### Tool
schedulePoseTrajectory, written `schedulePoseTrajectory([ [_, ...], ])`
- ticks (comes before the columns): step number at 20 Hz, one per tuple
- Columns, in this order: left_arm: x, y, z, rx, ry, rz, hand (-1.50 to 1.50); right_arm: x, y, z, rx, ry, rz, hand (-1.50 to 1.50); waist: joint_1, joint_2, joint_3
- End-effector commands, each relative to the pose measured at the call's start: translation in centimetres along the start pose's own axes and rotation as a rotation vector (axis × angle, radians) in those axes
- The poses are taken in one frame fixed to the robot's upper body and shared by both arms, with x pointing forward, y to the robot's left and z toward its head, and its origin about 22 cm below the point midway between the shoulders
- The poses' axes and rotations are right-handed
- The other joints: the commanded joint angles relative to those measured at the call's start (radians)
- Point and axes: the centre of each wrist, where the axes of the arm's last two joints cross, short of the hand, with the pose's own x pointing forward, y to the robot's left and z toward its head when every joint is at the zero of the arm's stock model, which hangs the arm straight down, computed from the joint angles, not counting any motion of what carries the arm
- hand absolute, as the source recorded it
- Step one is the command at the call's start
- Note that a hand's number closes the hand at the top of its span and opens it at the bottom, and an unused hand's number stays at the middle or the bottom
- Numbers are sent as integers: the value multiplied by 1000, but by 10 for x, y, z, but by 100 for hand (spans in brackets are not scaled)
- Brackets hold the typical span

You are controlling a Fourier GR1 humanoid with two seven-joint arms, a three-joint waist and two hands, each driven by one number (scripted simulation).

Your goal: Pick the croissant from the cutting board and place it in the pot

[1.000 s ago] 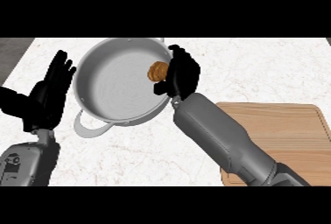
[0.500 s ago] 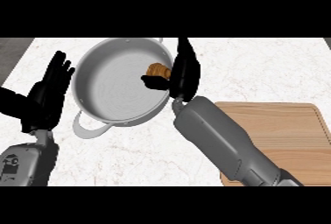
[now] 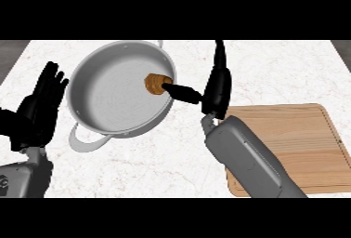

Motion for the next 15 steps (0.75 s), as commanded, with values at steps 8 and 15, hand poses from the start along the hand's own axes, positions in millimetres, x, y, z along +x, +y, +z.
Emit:
schedulePoseTrajectory([
  [8,-2,9,4,11,-9,-10,0,-24,-92,1,33,-17,-15,-150,-10,-2,-1],
  [15,7,8,14,25,-10,-15,0,-41,-119,33,60,2,-13,-150,-9,-2,0],
])
